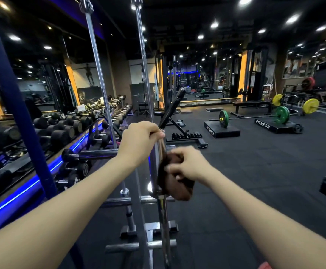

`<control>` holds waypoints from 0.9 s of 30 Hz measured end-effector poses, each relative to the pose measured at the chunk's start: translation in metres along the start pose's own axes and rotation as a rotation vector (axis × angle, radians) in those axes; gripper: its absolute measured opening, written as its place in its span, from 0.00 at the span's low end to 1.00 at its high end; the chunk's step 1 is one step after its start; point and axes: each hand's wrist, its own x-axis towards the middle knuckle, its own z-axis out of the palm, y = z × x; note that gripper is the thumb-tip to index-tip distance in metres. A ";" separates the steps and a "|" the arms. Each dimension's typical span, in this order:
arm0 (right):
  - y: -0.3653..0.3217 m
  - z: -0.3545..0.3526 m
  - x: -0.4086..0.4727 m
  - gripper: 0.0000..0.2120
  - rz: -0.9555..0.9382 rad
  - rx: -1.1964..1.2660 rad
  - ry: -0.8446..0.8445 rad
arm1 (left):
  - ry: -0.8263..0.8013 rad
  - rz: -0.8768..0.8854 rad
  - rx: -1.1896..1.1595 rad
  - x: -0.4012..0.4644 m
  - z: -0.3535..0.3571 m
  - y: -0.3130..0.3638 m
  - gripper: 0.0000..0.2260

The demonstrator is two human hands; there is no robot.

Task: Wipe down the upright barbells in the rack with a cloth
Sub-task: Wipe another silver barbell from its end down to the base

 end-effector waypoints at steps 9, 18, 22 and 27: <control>-0.006 -0.003 0.025 0.10 0.052 0.105 -0.058 | -0.040 0.052 -0.279 0.001 0.000 -0.032 0.04; -0.042 -0.021 0.026 0.15 -0.093 0.181 0.080 | -0.061 0.101 -0.362 0.002 0.003 -0.042 0.06; -0.010 -0.001 0.021 0.13 -0.003 0.169 0.027 | -0.020 0.073 -0.358 0.002 0.008 -0.045 0.07; 0.022 0.013 0.013 0.18 0.149 0.031 -0.041 | -0.029 0.069 -0.373 0.002 0.008 -0.042 0.05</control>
